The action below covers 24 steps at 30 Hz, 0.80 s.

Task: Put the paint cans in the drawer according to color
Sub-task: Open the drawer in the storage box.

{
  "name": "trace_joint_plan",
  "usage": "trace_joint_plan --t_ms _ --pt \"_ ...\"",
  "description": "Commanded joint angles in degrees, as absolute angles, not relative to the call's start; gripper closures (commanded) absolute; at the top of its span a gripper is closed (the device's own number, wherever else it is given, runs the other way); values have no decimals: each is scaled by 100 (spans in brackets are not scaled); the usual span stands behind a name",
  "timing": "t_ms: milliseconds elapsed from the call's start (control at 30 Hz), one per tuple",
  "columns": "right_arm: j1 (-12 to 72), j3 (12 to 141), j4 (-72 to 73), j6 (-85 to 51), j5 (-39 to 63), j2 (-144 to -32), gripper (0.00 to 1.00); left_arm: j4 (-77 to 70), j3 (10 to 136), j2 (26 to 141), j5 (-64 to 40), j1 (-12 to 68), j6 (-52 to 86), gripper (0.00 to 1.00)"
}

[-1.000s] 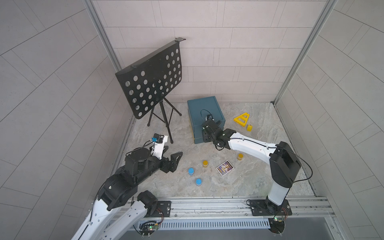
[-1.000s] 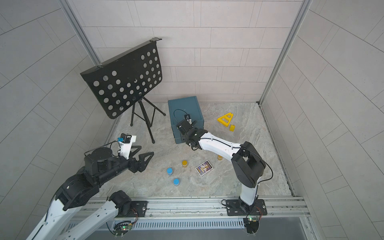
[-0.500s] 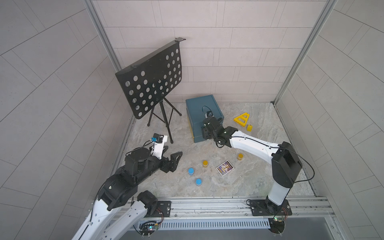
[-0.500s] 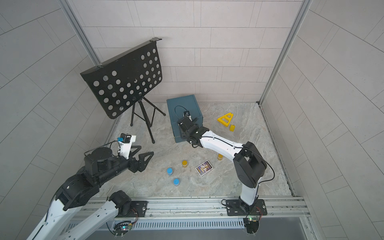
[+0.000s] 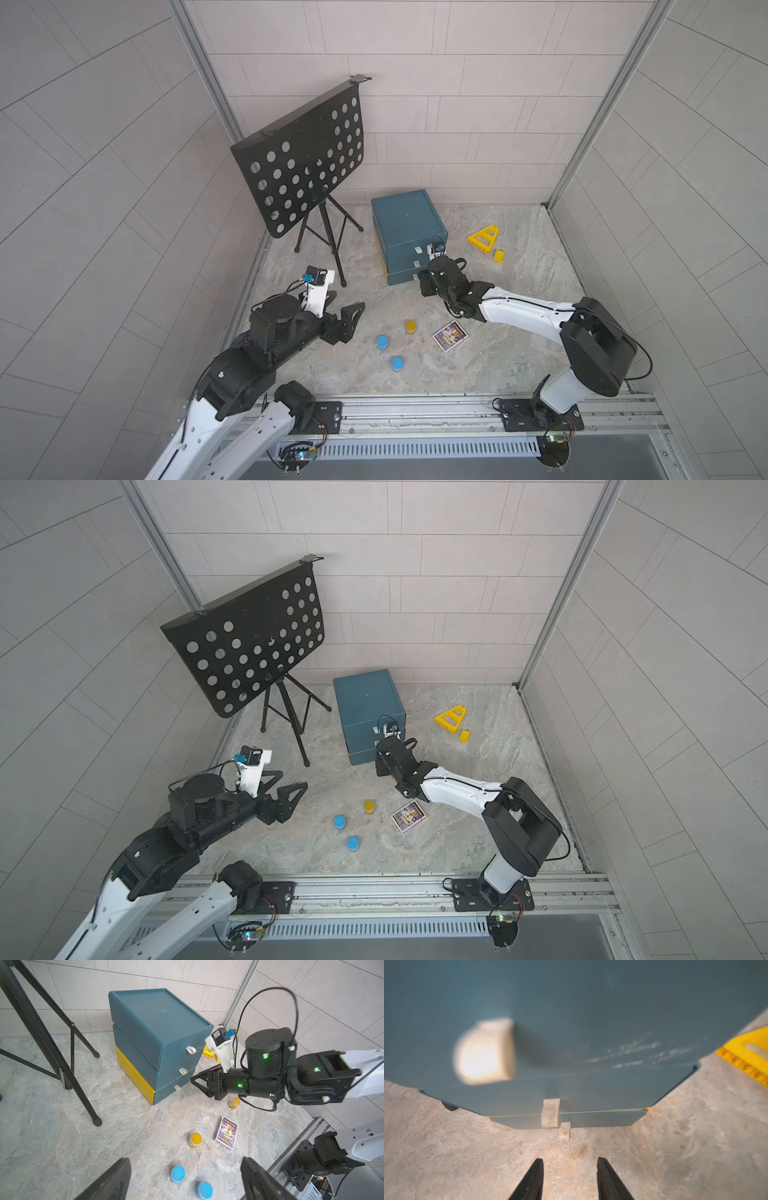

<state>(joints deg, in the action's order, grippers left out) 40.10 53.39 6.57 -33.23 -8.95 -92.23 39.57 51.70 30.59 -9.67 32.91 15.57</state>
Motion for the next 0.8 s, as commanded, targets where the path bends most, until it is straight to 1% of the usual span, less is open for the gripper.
trace_joint_plan --t_ms 0,133,267,333,467,600,767 --pt "3708 5184 1690 -4161 -120 -9299 55 3867 5115 3050 -973 3248 1547 10" --pt "3577 4645 2803 -5404 399 -9208 54 3865 5116 3055 -991 3235 1546 11" --pt "3471 4203 3716 -6608 498 -9098 54 3857 5109 3059 -1034 3192 1547 11" --pt "3370 4227 3970 -7203 738 -9269 54 3848 5107 3058 -1046 3180 1547 11" --pt "3290 3993 5180 -8271 825 -9725 54 3849 5107 3042 -1068 3151 1547 11" --pt "3287 3980 5910 -8944 854 -10190 56 3844 5108 3021 -1070 3154 1547 11" --pt "3296 3893 5984 -9141 904 -10328 57 3849 5107 3028 -1085 3131 1542 11"
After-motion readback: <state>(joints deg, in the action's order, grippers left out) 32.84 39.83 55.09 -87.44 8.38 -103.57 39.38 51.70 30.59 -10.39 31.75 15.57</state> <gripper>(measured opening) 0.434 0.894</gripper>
